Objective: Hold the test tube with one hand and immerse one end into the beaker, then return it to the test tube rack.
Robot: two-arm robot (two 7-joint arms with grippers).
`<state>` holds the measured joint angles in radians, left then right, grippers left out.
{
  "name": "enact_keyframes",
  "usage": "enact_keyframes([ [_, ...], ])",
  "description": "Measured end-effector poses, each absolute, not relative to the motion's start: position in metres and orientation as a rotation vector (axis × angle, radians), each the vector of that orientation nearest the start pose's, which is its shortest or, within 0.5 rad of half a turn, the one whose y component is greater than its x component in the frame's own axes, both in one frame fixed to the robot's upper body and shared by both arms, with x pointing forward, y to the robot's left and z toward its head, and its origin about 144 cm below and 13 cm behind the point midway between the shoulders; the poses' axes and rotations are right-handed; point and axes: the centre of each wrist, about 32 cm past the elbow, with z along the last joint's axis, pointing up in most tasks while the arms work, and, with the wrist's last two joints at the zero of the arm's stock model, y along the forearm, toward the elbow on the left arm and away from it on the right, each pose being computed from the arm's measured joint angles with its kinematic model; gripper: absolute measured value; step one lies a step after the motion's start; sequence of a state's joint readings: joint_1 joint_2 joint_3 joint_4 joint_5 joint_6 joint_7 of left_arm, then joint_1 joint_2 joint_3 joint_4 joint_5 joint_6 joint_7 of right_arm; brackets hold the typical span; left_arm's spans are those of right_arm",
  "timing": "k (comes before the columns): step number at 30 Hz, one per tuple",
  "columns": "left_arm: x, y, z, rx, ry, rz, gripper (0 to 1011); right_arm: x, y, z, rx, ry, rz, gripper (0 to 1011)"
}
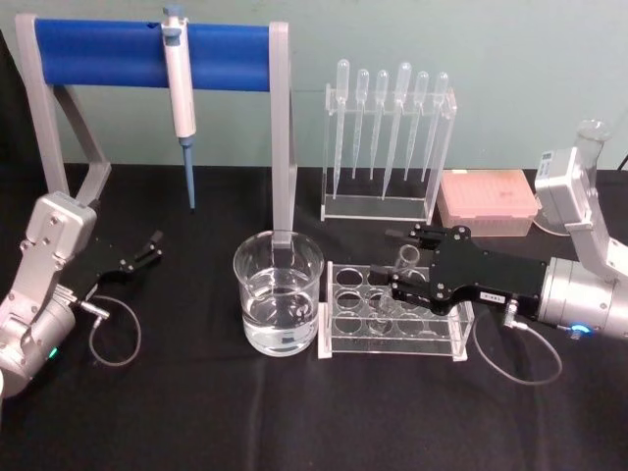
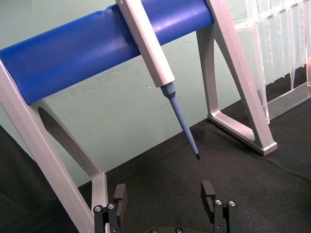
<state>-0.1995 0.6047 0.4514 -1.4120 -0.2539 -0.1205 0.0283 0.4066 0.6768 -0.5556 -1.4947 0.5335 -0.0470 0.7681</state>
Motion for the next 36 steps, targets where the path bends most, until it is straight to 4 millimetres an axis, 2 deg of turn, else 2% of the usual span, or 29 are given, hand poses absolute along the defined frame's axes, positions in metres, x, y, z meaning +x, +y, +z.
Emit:
enact_keyframes([
  [1,0.489,0.31,1.14,0.304,-0.285,1.248,1000,0.528,-0.295,1.221,-0.186,-0.154,-0.421,569],
  [4,0.489,0.31,1.14,0.304,-0.285,1.248,1000,0.527,-0.295,1.224,-0.178,-0.167,-0.417,628],
  [8,0.489,0.31,1.14,0.304,-0.285,1.248,1000,0.522,-0.294,1.233,-0.144,-0.204,-0.422,785],
  [12,0.489,0.31,1.14,0.304,-0.285,1.248,1000,0.518,-0.295,1.24,-0.113,-0.228,-0.435,857],
  [15,0.489,0.31,1.14,0.305,-0.285,1.248,1000,0.514,-0.296,1.25,-0.067,-0.25,-0.463,972],
  [17,0.489,0.31,1.14,0.304,-0.285,1.248,1000,0.512,-0.298,1.253,-0.045,-0.255,-0.482,1002],
  [24,0.489,0.31,1.14,0.304,-0.285,1.248,1000,0.51,-0.305,1.256,0.016,-0.23,-0.589,1002],
  [36,0.489,0.31,1.14,0.304,-0.285,1.248,1000,0.511,-0.317,1.234,-0.005,-0.135,-0.844,1003],
])
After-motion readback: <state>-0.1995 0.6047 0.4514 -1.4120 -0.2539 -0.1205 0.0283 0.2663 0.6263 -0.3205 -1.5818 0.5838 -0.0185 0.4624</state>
